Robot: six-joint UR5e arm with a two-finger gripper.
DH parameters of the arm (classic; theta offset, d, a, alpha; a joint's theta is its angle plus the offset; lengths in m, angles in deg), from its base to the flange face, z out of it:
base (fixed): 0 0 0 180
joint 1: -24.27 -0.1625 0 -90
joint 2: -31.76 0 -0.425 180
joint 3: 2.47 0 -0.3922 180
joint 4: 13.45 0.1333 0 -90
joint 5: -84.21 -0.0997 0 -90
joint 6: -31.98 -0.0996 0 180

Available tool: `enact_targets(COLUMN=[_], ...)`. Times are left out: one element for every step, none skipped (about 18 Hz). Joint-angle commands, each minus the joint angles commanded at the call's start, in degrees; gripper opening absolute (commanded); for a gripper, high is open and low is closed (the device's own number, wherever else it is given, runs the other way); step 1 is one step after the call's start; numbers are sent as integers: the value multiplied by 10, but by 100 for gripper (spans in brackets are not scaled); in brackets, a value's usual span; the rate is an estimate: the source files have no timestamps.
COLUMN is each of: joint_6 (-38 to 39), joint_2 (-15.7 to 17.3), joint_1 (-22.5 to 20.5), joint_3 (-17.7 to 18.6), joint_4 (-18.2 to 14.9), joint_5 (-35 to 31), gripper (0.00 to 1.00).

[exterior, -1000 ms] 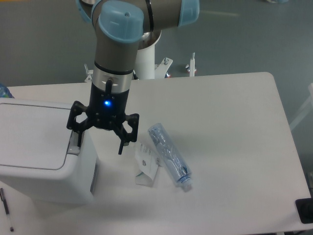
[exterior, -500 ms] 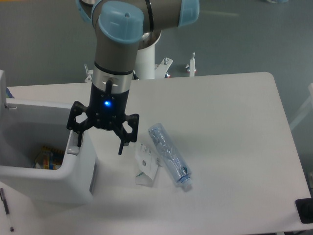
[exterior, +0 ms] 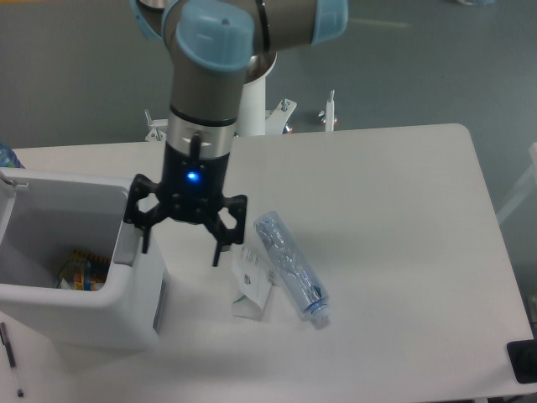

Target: Open the trash can

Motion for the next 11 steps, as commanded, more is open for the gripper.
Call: enact_targets(joint_6=[-5, -13, -27, -41, -56, -69, -84, -99, -113, -132, -150], joint_2=[-1, -4, -11, -14, -17, -21, -25, -30, -32, -38, -42], joint_1=[-12, -19, -29, -42, -53, -62, -74, -88, -99, -112, -125], joint_3=[0, 0, 0, 0, 0, -1, -2, -4, -5, -6, -5], joint_4=[6, 12, 15, 16, 17, 18, 18, 18, 18, 19, 18], joint_5=[-1, -1, -2, -2, -1, -2, -2, -2, -2, -2, -2], gripper=[100, 100, 100, 100, 100, 100, 100, 100, 100, 100, 100])
